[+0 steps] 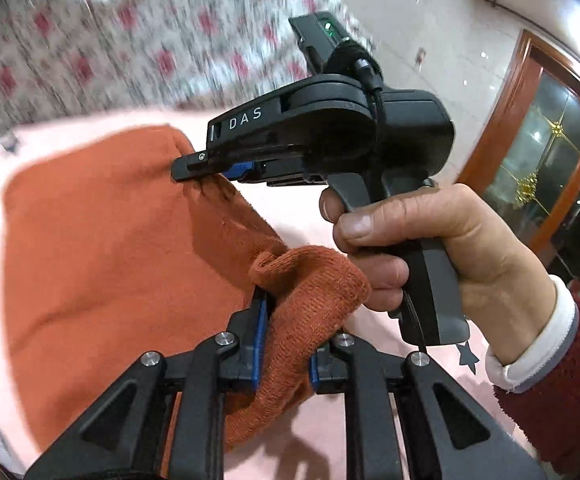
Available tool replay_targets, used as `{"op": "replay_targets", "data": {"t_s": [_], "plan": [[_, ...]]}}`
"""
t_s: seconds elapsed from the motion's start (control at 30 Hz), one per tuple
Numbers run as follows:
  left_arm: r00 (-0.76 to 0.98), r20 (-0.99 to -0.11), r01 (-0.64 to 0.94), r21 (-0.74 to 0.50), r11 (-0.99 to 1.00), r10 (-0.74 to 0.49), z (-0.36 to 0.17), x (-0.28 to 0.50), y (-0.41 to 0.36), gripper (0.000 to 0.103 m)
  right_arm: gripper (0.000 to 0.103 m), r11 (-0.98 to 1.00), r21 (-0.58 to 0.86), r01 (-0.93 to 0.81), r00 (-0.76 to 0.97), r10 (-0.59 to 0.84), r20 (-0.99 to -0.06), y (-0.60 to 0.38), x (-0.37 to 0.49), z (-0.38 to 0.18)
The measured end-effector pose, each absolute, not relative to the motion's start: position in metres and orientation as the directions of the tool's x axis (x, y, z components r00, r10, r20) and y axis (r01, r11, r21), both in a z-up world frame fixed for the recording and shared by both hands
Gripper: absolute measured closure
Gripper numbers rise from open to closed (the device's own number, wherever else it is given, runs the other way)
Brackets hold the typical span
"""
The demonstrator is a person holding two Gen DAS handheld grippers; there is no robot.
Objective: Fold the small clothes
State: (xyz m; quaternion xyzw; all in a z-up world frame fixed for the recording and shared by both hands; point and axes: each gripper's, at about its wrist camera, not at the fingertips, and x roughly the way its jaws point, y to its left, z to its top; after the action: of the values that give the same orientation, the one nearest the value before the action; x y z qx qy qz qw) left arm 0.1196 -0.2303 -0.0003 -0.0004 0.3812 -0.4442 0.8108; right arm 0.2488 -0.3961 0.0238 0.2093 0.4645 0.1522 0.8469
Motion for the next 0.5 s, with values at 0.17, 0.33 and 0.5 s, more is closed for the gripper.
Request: {"op": "replay_targets", "data": {"t_s": [0.17,0.33,0.5], "plan": [[0.282,-0.650,0.710,-0.353,0.609,-0.706,-0.022,0.117,-0.244,0.088,0.089,0.861,0.509,-0.020,0.491,0.452,-0.745,-0.420,0.244,-0.011],[0.276,-0.647,0.722,-0.349,0.598,-0.711,-0.021,0.122,-0.246,0.088,0.089,0.874,0.485,-0.037,0.526,0.430,-0.734,-0.420,0.240,0.001],[0.225,-0.675,0.723,-0.367,0.585,-0.703,-0.031,0.119,-0.247,0.078,0.089,0.898,0.441,-0.011,0.527,0.380,-0.760,-0.419,0.235,-0.009]]}}
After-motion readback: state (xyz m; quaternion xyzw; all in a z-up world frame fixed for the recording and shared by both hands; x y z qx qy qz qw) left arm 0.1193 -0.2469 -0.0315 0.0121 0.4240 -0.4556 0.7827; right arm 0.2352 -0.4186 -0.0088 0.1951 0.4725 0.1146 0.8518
